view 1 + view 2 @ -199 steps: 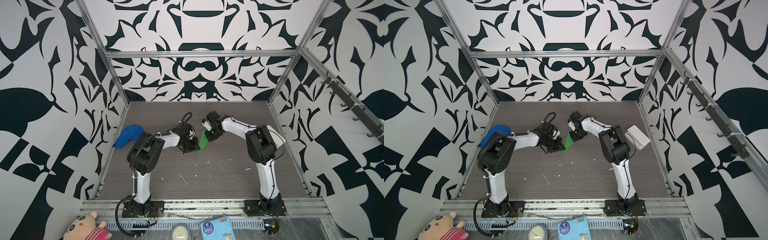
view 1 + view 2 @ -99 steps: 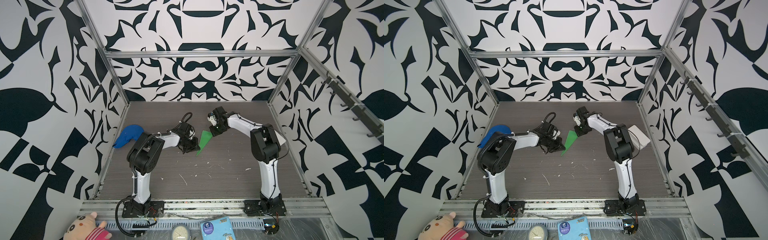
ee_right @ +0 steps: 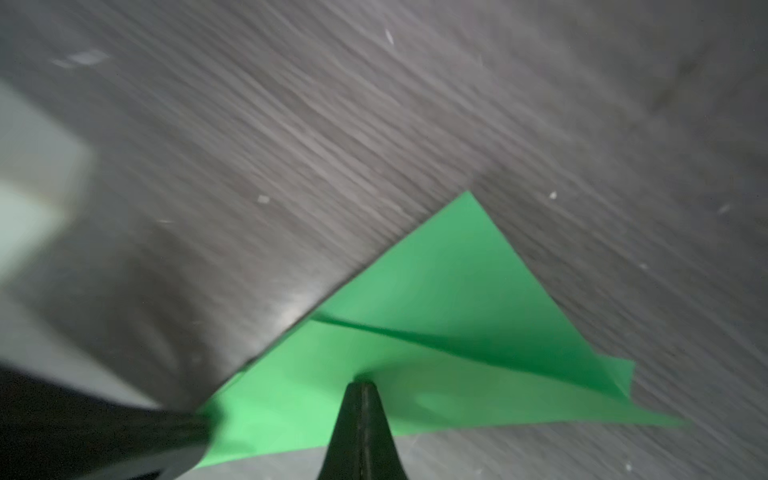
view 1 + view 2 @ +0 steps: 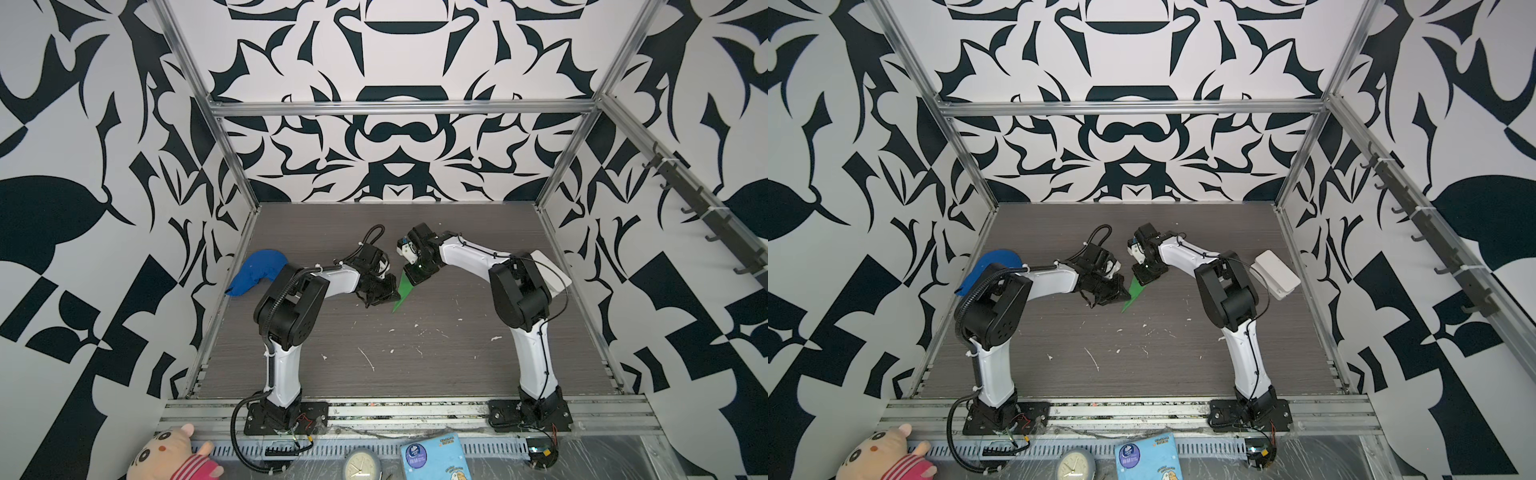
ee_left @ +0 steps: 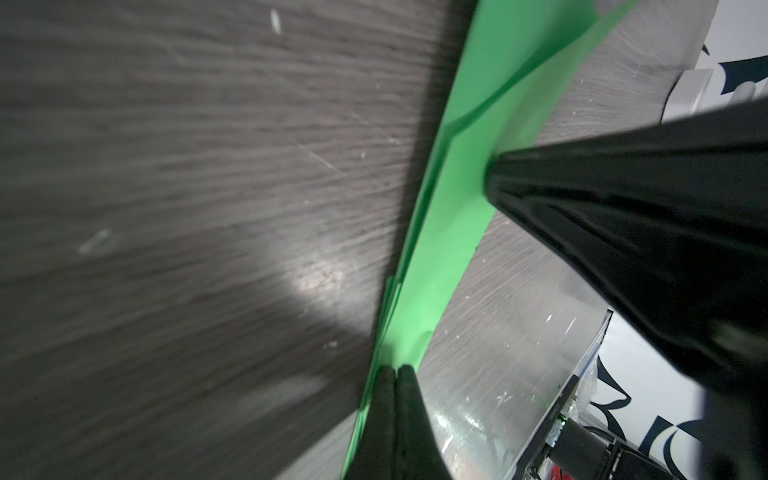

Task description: Fold a paper plane with a square sheet of paper (pick it up from the middle)

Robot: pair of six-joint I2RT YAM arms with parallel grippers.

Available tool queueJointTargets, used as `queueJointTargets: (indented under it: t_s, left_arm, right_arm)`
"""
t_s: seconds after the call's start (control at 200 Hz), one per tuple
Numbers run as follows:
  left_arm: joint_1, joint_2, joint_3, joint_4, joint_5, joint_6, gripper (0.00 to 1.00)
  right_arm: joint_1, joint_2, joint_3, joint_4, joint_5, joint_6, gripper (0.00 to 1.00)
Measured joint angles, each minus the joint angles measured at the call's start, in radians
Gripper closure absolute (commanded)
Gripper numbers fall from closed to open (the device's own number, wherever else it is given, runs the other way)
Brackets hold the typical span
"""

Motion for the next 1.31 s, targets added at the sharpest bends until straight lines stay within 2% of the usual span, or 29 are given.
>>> queueJointTargets:
  t_s: [0.48, 0.715, 0.865, 0.995, 1.09, 1.195, 1.305]
  left_arm:
    - [0.000, 0.000, 0.000, -0.005, 0.006, 0.004, 1.00]
    - [0.000, 0.000, 0.000, -0.007, 0.006, 0.004, 1.00]
    - [0.000, 0.000, 0.000, -0.007, 0.006, 0.004, 1.00]
    - [0.000, 0.000, 0.000, -0.007, 0.006, 0.005, 1.00]
    - [0.000, 0.000, 0.000, -0.007, 0.006, 0.005, 1.00]
    - [0.000, 0.000, 0.000, -0.007, 0.006, 0.005, 1.00]
    - [0.000, 0.000, 0.000, -0.007, 0.006, 0.004, 1.00]
  right_arm:
    - [-0.139, 0.059, 0.096, -0.012, 0.031, 0.013, 1.00]
    - [-0.175, 0.062, 0.113, -0.009, 0.098, 0.052, 1.00]
    - [-0.175, -0.085, -0.031, 0.021, 0.084, 0.097, 1.00]
    - [-0.137, -0.293, -0.192, 0.096, 0.006, 0.178, 1.00]
    - [-0.089, -0.392, -0.299, 0.194, -0.068, 0.261, 1.00]
    - [-0.042, -0.417, -0.402, 0.315, -0.152, 0.354, 1.00]
    - [-0.018, -0.379, -0.467, 0.390, -0.212, 0.431, 1.00]
